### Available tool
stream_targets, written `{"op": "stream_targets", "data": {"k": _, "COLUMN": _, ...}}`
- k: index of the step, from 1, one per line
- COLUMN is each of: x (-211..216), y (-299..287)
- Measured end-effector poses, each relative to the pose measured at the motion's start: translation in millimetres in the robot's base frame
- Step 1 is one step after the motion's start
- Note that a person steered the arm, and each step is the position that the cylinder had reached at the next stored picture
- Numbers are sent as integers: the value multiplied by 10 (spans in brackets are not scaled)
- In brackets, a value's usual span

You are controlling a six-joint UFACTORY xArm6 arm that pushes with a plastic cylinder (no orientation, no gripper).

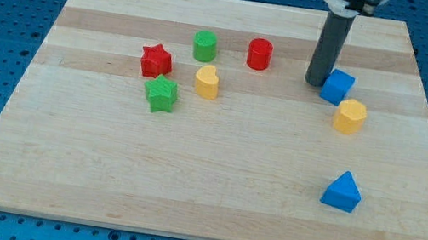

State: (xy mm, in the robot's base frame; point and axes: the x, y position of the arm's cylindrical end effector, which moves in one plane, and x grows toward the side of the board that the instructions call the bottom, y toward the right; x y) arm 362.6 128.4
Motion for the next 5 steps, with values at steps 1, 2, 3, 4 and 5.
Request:
{"op": "stream_targets", "data": {"k": 1, "x": -4, "y": 0}}
{"op": "stream_targets", "data": {"k": 2, "x": -25, "y": -254}}
{"op": "stream_targets", "data": {"k": 3, "x": -25, "y": -822}}
{"op": "stream_targets", "data": {"k": 4, "x": -26, "y": -1187}}
{"op": "stream_targets", "data": {"k": 5, "x": -26, "y": -1421}}
